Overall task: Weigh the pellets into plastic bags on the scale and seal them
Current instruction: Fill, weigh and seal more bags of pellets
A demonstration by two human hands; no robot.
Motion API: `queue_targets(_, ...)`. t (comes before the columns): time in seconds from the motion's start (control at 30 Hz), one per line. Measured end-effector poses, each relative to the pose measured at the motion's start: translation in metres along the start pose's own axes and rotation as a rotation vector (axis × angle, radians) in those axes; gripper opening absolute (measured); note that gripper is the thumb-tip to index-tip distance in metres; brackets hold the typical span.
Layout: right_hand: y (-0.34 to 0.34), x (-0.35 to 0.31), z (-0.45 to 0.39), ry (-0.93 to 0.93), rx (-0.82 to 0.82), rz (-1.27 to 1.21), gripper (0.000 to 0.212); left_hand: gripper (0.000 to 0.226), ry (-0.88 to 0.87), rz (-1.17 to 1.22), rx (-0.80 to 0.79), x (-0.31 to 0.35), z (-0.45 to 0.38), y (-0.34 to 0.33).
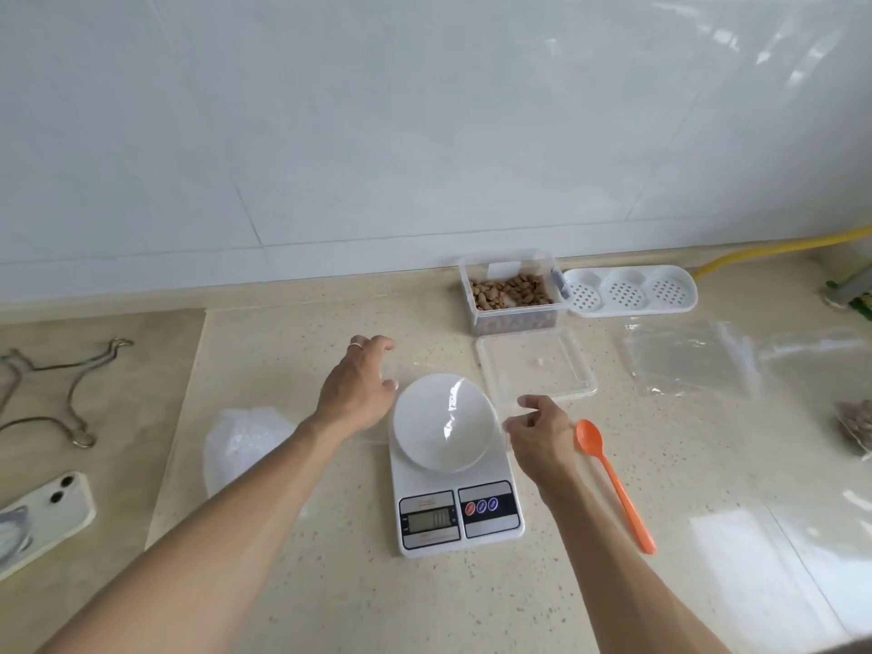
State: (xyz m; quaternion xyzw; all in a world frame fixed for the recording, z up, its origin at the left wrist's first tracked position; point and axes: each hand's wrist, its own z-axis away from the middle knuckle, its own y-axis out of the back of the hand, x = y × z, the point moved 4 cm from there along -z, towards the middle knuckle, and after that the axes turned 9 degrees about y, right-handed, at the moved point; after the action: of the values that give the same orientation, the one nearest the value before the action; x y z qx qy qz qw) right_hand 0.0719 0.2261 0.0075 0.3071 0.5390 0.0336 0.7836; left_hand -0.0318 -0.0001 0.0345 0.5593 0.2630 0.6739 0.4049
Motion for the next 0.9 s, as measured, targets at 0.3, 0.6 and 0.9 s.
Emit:
queue_targets(0.3, 0.007, 0.004, 0.008, 0.067, 0.049, 0.223, 0.050, 0.061, -0.139, -0.212, 0.030, -0.008, 0.032, -0.007)
queue_targets(0.6, -0.012, 0.014, 0.075, 0.388, -0.012, 0.607, 0.045, 0.065, -0.304, -0.295, 0.062, -0.027, 0.103, -0.050)
queue_targets(0.9, -0.031, 0.058, 0.129, 0.321, -0.182, 0.745, 0.058, 0.077, -0.185, -0.327, 0.012, -0.059, 0.147, -0.082)
